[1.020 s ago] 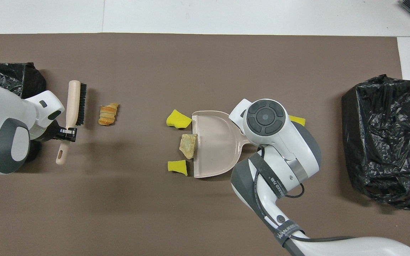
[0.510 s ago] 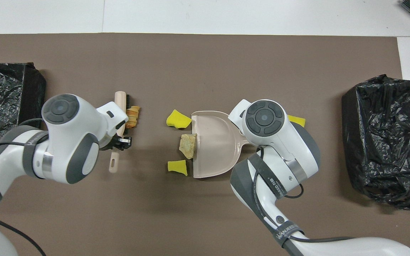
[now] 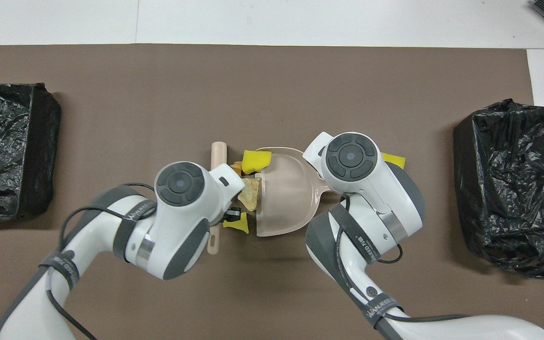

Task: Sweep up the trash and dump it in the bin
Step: 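Sweep the remaining pieces into the dustpan with the left gripper's brush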

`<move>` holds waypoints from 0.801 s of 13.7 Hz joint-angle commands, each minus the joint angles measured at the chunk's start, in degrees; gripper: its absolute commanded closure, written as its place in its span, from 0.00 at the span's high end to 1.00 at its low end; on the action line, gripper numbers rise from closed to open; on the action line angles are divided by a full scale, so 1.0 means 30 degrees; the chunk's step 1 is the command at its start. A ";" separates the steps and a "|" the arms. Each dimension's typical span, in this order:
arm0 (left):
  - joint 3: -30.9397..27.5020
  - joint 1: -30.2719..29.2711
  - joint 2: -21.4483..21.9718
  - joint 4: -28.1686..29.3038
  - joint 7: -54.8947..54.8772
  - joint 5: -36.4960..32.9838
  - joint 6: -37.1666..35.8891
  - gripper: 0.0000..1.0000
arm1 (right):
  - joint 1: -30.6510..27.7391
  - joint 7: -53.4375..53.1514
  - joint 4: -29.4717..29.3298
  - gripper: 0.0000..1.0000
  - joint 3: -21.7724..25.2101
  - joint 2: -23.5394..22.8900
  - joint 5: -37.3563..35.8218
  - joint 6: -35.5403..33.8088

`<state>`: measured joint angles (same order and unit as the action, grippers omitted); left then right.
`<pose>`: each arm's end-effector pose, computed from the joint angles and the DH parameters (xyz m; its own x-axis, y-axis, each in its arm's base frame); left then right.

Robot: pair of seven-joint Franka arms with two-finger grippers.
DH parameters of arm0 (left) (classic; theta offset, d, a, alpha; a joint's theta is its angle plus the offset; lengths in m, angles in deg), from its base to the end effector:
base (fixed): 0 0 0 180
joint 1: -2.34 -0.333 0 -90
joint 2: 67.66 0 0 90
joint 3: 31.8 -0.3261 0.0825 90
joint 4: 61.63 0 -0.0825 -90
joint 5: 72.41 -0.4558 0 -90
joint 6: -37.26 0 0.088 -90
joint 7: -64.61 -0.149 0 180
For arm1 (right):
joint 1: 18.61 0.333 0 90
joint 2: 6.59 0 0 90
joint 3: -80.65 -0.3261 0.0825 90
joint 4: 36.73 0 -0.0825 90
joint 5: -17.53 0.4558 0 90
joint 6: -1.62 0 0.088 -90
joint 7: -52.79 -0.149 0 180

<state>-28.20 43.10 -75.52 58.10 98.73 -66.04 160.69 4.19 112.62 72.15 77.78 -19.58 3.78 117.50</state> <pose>0.4338 -0.4361 0.2777 0.9865 -0.1149 -0.1166 -0.1113 -0.9931 0.0375 0.6029 0.2639 0.3065 -0.0365 0.9743 -0.2221 0.9993 0.0369 -0.0022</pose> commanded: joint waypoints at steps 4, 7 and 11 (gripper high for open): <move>-0.0352 0.1005 0.0802 -0.1909 0.2249 0.0600 -0.1612 0.00 | -0.0071 -0.0139 0.0444 0.00 -0.0157 0.0229 0.0335 0.0338; -0.0469 0.0975 0.1710 -0.1561 0.4403 0.0631 -0.5068 0.00 | -0.0100 0.0008 0.0444 0.00 -0.0157 0.0229 0.0335 0.0338; -0.0470 0.0887 0.3700 0.1829 0.8340 0.0631 -0.5344 0.00 | -0.0129 0.0271 0.0502 0.00 -0.0157 0.0229 0.0335 0.0308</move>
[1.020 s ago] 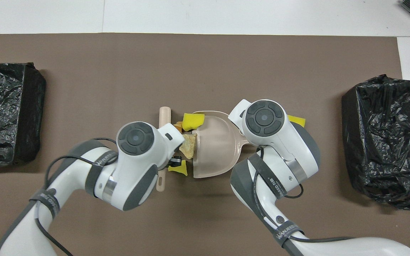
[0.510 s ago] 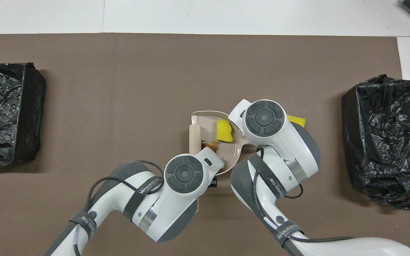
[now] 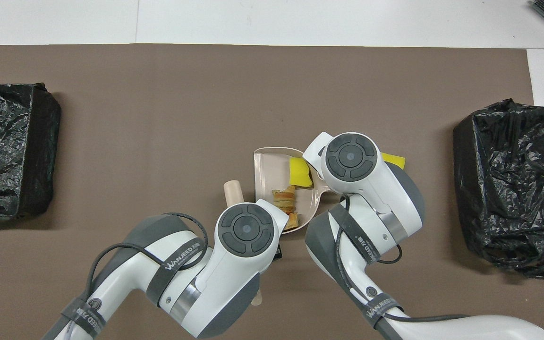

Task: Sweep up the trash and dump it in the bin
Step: 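Sweep the remaining pieces into the dustpan with the left gripper's brush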

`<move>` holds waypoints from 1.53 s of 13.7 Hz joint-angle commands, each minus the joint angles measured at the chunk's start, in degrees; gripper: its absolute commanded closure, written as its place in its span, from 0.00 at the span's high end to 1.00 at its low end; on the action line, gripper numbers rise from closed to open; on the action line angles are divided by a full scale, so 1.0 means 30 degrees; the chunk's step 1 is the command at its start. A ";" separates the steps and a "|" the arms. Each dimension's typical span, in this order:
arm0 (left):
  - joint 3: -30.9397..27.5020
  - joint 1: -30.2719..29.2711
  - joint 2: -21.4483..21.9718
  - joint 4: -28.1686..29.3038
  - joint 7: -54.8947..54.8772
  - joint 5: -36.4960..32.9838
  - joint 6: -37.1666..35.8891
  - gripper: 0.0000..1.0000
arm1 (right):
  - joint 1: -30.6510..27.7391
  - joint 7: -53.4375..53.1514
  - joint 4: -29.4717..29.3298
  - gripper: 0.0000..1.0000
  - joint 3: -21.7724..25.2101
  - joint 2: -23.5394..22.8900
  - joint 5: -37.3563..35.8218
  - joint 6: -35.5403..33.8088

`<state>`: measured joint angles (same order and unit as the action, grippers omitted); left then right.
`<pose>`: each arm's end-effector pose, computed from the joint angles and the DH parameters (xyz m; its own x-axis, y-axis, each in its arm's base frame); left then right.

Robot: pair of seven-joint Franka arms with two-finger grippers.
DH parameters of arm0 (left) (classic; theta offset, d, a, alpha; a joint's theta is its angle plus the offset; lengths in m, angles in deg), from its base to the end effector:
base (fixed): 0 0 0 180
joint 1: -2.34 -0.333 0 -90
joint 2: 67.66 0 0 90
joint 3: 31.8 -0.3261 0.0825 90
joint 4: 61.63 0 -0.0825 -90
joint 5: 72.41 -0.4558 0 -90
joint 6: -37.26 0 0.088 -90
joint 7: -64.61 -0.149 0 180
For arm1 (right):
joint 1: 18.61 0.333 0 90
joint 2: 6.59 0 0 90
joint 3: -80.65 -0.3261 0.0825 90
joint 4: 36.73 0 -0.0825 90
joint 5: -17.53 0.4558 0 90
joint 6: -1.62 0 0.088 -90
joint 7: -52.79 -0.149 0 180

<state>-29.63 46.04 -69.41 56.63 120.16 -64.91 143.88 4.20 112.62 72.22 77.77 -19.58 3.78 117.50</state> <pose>0.3928 -0.4270 0.3355 0.9470 0.2279 -0.2264 0.2030 -0.9708 -0.1281 0.6024 0.2640 0.3059 -0.0370 0.9742 -0.2226 0.9993 0.0372 -0.0033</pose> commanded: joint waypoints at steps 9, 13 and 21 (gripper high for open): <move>0.0067 -0.0209 -0.1200 0.1983 0.0661 0.0252 0.6678 0.00 | -0.0308 0.1589 0.0686 0.00 -0.0123 0.0375 0.0247 -0.0043; 0.0126 -0.0385 -0.2724 -0.0918 -0.2634 0.0252 0.6505 0.00 | -0.0337 0.1738 0.0686 0.00 -0.0123 0.0375 0.0100 -0.0218; 0.0038 -0.0443 -0.4046 -0.4468 -0.2315 0.0663 0.6563 0.00 | -0.0864 0.2500 0.0657 0.00 -0.0123 0.0463 0.0100 -0.0219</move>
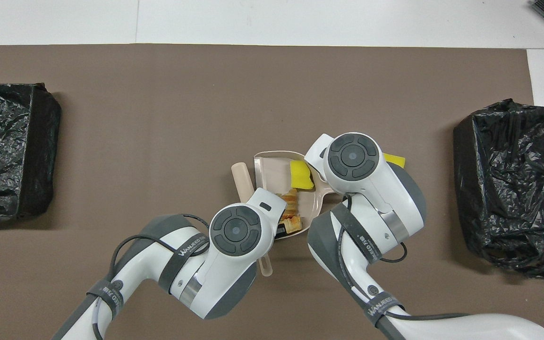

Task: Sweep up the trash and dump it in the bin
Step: 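Sweep the remaining pieces into the dustpan with the left gripper's brush, then brush the pieces deeper into the dustpan with the left gripper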

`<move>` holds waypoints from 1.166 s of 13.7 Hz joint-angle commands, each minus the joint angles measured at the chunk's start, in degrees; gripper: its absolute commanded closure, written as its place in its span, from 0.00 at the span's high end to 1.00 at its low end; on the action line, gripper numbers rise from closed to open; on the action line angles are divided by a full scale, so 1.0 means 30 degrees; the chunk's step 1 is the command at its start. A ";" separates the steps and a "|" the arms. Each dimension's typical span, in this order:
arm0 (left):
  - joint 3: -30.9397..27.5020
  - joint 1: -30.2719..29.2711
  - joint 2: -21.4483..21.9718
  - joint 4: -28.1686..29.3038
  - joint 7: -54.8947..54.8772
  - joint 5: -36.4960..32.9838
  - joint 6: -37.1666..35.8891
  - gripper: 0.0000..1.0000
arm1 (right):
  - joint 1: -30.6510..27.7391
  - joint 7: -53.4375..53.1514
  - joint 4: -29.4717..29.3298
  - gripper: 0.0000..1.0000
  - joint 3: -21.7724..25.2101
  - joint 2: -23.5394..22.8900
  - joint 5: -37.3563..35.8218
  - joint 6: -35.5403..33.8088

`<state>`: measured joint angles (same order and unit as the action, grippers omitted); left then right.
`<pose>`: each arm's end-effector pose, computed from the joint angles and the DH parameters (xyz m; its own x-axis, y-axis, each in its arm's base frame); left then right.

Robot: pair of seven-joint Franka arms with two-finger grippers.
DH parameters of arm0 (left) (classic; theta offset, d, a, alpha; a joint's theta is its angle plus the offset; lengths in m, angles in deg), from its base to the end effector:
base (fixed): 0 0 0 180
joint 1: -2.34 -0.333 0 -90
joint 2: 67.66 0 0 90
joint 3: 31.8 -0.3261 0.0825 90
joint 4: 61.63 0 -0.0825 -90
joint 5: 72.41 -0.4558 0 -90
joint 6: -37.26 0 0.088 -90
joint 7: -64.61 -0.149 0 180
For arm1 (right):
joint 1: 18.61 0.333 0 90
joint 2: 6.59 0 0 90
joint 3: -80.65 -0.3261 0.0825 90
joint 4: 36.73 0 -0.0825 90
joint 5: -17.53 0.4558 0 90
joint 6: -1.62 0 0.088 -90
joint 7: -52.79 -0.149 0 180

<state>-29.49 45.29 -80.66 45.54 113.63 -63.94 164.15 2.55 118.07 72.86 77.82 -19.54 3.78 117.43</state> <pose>0.4824 -0.4996 0.3376 0.9888 0.1459 -0.0303 0.1489 -0.9736 0.1730 0.6065 0.2445 0.3006 -0.1053 0.9686 -0.2251 0.9944 0.0999 -0.0354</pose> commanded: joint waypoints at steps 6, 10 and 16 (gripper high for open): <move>-0.0157 -0.1363 0.0494 -0.1942 -0.0053 0.0371 -0.0810 0.00 | -0.0725 0.1031 0.0444 0.00 -0.0139 0.0684 0.0100 -0.0226; -0.0157 -0.1572 0.1139 -0.1594 -0.0170 0.0400 -0.2471 0.00 | -0.1455 0.1703 0.0444 0.00 -0.0139 0.0742 0.0305 0.0008; -0.0186 -0.3211 0.2139 0.2534 -0.3973 0.0371 -0.4093 0.00 | -0.1456 0.1794 0.1058 0.00 -0.0139 0.1123 0.0599 0.0038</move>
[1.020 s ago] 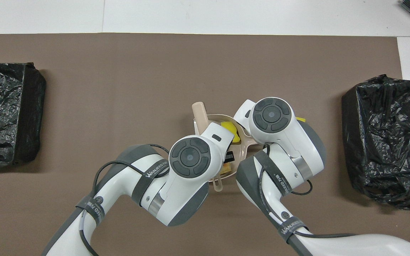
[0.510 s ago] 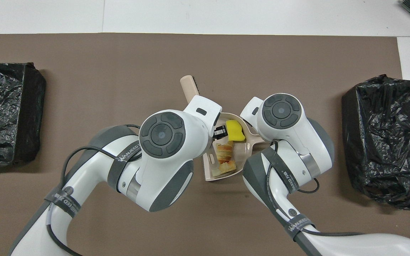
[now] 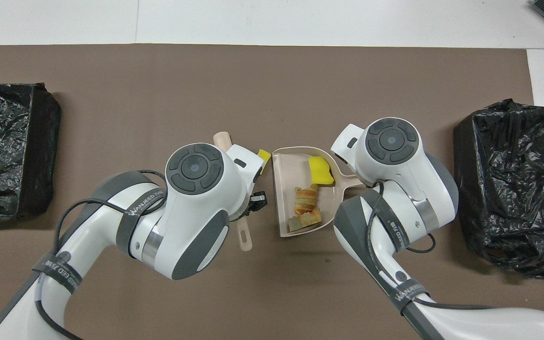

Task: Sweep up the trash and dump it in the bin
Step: 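Brush the pieces deeper into the dustpan with the left gripper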

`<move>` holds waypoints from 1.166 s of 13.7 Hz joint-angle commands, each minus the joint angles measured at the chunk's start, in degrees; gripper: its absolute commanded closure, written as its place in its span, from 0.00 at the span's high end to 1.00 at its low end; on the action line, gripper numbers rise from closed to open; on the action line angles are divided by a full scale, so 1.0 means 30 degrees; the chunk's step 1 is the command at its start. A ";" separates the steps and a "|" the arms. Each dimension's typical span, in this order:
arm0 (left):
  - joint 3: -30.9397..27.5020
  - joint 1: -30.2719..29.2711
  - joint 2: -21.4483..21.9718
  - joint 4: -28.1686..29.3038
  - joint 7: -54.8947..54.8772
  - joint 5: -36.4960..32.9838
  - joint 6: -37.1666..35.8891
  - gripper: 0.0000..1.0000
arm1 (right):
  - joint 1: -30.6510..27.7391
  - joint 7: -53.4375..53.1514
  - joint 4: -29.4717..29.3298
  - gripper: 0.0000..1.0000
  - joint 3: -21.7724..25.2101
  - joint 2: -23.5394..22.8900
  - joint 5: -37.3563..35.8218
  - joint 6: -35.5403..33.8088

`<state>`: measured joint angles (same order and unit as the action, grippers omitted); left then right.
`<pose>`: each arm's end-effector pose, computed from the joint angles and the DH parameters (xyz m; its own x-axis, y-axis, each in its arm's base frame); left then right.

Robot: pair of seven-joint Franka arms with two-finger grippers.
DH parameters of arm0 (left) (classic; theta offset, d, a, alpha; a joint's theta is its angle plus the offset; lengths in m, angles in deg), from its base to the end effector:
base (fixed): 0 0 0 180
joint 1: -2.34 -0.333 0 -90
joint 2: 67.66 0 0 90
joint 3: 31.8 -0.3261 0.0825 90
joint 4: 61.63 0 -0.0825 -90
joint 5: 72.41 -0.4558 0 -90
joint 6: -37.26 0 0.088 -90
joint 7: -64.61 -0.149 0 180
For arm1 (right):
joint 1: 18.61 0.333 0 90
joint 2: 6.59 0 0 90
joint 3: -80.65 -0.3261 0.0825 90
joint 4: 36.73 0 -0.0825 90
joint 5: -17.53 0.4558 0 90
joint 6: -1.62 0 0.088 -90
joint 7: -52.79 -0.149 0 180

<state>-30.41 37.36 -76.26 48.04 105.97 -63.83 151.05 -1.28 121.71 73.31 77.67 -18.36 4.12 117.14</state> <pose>0.5123 -0.3962 0.3455 0.9776 0.1465 -0.1509 0.1552 -0.9868 0.0470 0.6181 0.2044 0.3097 -0.1010 0.9710 -0.2168 0.9947 0.0938 -0.0431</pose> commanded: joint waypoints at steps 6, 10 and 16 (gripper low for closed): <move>0.0150 -0.0685 -0.0063 0.2729 -0.5169 0.0304 0.1911 0.00 | 0.0255 0.0495 0.0996 0.00 -0.0090 0.1023 -0.0915 -0.0159; 0.0238 0.0250 -0.0122 0.2731 -0.6257 0.0304 0.2707 0.00 | 0.0316 0.0377 0.1084 0.00 -0.0090 0.1052 -0.1215 -0.0041; 0.0238 0.2769 0.0404 0.2731 -0.5967 0.0333 0.1624 0.00 | 0.0258 0.0377 0.1143 0.00 -0.0090 0.1053 -0.1215 -0.0041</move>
<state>-28.74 43.39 -77.18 55.05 88.30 -63.78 157.01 -0.14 121.76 74.87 77.61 -16.87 1.38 117.03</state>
